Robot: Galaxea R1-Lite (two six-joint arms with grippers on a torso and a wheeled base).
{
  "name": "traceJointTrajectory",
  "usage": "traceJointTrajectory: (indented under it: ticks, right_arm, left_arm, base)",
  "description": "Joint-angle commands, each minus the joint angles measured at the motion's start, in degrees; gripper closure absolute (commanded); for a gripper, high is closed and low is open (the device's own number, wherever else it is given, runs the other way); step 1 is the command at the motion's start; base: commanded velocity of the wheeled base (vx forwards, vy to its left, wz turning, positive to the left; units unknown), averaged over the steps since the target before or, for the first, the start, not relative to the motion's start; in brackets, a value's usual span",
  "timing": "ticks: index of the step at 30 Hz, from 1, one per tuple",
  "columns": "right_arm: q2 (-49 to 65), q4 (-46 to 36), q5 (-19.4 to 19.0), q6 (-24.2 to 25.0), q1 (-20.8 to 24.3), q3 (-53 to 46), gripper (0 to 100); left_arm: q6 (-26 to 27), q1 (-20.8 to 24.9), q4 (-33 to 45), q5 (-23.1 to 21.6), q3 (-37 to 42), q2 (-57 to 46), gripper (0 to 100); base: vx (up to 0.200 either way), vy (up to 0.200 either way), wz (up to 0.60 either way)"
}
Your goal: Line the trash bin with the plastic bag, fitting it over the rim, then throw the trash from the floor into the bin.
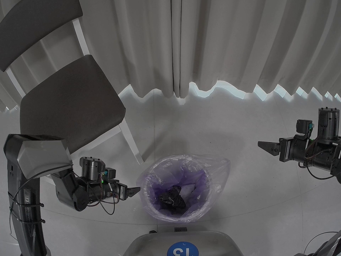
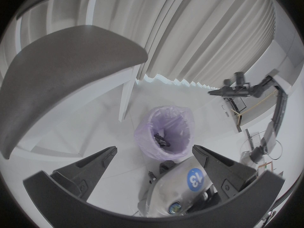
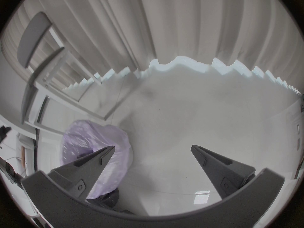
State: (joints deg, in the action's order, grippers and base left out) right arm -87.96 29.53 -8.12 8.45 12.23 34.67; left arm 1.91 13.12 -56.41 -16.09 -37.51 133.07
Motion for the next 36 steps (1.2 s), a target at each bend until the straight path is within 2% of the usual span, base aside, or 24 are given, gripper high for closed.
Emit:
traceJointTrajectory:
  ticks: [1,7,11,12,13,14,17,19,26,36]
  right_arm:
    - [-0.73,0.18,-0.58,0.08,0.78,-1.01,0]
    - [-5.47,1.76,-0.76,0.60,2.45,-2.33,0]
    - [-11.89,6.51,-0.76,0.69,4.47,-4.79,0]
    - [-15.84,9.94,-0.67,0.69,5.09,-5.49,0]
    - [-16.28,10.38,-0.67,0.69,5.09,-5.49,0]
    - [-21.03,15.39,-0.58,0.78,5.70,-5.75,0]
    - [-27.80,22.95,-0.67,0.87,6.05,-5.40,0]
    - [-30.70,25.49,-0.67,1.22,5.88,-4.52,0]
    - [-39.57,23.56,-0.67,0.60,2.71,3.65,0]
    - [-47.31,16.88,-0.67,0.60,0.17,15.08,0]
  left_arm:
    - [0.11,1.65,6.04,0.27,-9.77,4.92,0]
    - [-0.33,3.67,11.14,3.26,-19.53,9.93,0]
    - [-0.16,4.99,13.69,6.78,-24.01,12.83,0]
    - [-0.33,5.25,15.45,7.48,-24.72,12.83,0]
    - [-0.33,5.25,15.54,7.57,-24.72,12.83,0]
    - [-0.68,5.08,15.80,7.57,-24.19,12.30,0]
    - [-2.79,4.29,15.62,7.21,-20.85,8.61,0]
    - [-4.81,3.23,15.10,6.69,-18.04,5.09,0]
    - [-6.13,1.91,11.49,5.19,-10.83,-1.59,0]
    - [-5.96,2.35,8.59,5.19,-8.02,-1.94,0]
  base:
    - [0.000,0.000,0.00]
    - [0.000,0.000,0.00]
    - [0.000,0.000,0.00]
    - [0.000,0.000,0.00]
    - [0.000,0.000,0.00]
    - [0.000,0.000,0.00]
    - [0.000,0.000,0.00]
    - [0.000,0.000,0.00]
    - [0.000,0.000,0.00]
    - [0.000,0.000,0.00]
